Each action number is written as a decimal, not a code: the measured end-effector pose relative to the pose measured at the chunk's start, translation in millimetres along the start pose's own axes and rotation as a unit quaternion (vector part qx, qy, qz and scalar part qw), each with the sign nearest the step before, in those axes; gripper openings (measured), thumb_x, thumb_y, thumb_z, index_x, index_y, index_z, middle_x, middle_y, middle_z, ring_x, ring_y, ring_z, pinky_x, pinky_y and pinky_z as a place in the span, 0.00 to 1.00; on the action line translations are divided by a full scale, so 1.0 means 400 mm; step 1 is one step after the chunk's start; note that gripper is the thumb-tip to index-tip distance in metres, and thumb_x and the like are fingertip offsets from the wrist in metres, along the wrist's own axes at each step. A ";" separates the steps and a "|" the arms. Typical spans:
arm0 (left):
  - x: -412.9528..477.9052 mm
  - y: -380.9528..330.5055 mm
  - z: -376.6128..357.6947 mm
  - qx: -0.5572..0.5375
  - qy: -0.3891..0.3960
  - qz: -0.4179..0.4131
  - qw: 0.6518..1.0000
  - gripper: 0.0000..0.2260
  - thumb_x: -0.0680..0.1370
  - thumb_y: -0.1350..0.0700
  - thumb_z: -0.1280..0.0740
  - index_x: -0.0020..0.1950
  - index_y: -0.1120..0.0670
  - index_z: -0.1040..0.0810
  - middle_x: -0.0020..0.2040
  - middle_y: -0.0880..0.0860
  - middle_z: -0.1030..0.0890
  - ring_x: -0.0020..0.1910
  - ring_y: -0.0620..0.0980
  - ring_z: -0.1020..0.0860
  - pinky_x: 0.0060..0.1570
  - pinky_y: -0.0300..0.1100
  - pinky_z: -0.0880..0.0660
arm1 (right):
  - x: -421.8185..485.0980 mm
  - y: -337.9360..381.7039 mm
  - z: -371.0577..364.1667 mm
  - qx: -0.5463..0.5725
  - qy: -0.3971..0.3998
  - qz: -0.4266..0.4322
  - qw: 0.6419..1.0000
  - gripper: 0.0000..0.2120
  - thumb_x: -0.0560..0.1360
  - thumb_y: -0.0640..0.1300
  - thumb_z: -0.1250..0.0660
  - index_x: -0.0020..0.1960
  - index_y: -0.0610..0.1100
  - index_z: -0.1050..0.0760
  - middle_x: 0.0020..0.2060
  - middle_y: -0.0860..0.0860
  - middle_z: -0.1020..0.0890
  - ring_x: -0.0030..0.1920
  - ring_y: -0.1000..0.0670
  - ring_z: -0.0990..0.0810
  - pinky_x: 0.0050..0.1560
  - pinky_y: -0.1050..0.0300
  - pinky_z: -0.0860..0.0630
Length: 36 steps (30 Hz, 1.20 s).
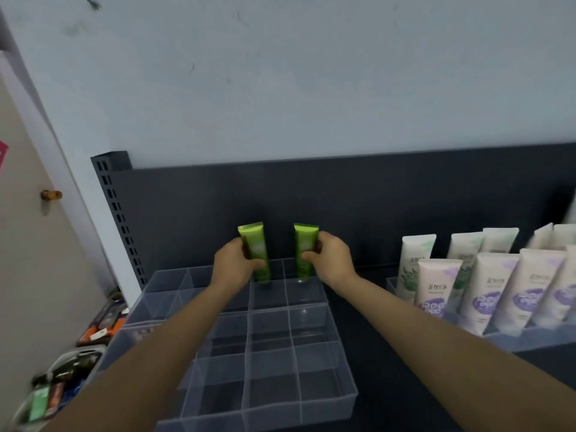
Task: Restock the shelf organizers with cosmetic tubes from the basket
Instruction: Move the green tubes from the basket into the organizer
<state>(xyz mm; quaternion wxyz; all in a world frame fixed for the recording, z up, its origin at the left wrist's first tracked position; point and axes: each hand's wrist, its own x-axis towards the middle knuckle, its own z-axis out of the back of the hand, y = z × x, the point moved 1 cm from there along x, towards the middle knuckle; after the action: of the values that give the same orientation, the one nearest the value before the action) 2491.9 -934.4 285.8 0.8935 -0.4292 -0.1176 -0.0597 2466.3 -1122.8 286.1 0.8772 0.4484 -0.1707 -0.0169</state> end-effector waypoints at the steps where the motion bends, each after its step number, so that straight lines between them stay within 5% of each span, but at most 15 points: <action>1: -0.003 0.003 0.004 -0.003 -0.007 0.006 1.000 0.13 0.70 0.60 0.25 0.50 0.57 0.26 0.47 0.52 0.21 0.46 0.50 0.24 0.40 0.38 0.30 | -0.004 0.000 0.002 0.003 0.003 -0.009 1.000 0.09 0.73 0.38 0.30 0.51 0.38 0.25 0.46 0.45 0.20 0.48 0.47 0.21 0.48 0.54 0.23; 8: -0.048 0.004 0.031 0.003 -0.055 0.026 0.998 0.31 0.68 0.57 0.23 0.65 0.61 0.32 0.61 0.58 0.25 0.59 0.55 0.26 0.55 0.46 0.27 | -0.064 0.015 0.028 0.026 0.007 -0.040 0.999 0.31 0.73 0.38 0.29 0.72 0.39 0.38 0.68 0.42 0.29 0.67 0.45 0.30 0.66 0.53 0.31; 17: -0.107 -0.060 0.047 0.041 -0.055 0.011 0.998 0.34 0.68 0.55 0.23 0.68 0.62 0.35 0.65 0.61 0.29 0.62 0.57 0.28 0.55 0.47 0.29 | -0.169 0.059 0.153 0.037 -0.010 -0.002 0.999 0.30 0.73 0.37 0.30 0.72 0.42 0.37 0.66 0.44 0.27 0.65 0.48 0.27 0.65 0.55 0.29; 23: -0.190 -0.219 -0.005 0.050 -0.059 -0.092 0.993 0.27 0.68 0.55 0.24 0.63 0.60 0.30 0.58 0.57 0.26 0.57 0.54 0.27 0.53 0.45 0.29 | -0.258 0.079 0.280 0.059 -0.009 0.036 0.998 0.29 0.72 0.38 0.29 0.70 0.42 0.35 0.62 0.46 0.25 0.60 0.50 0.24 0.61 0.58 0.27; 31: -0.471 -0.438 -0.231 0.001 0.079 -0.269 0.960 0.16 0.69 0.54 0.25 0.54 0.51 0.24 0.48 0.46 0.23 0.48 0.43 0.24 0.50 0.40 0.24 | -0.513 -0.101 0.569 0.047 -0.069 0.016 0.996 0.17 0.71 0.38 0.28 0.58 0.46 0.25 0.49 0.55 0.20 0.51 0.56 0.20 0.55 0.59 0.22; 36: -0.635 -0.564 -0.469 -0.013 0.231 -0.319 0.919 0.14 0.70 0.52 0.25 0.53 0.52 0.22 0.44 0.44 0.22 0.43 0.42 0.22 0.45 0.34 0.25 | -0.655 -0.330 0.738 -0.017 -0.126 -0.100 0.987 0.14 0.70 0.36 0.27 0.55 0.43 0.22 0.46 0.51 0.18 0.48 0.51 0.18 0.54 0.55 0.22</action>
<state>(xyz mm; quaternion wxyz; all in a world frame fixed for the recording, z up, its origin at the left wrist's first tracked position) 2229.8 -1220.4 276.2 0.8239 -0.3543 -0.0381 -0.4407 2143.3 -1384.4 266.4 0.8500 0.4425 -0.2339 -0.1644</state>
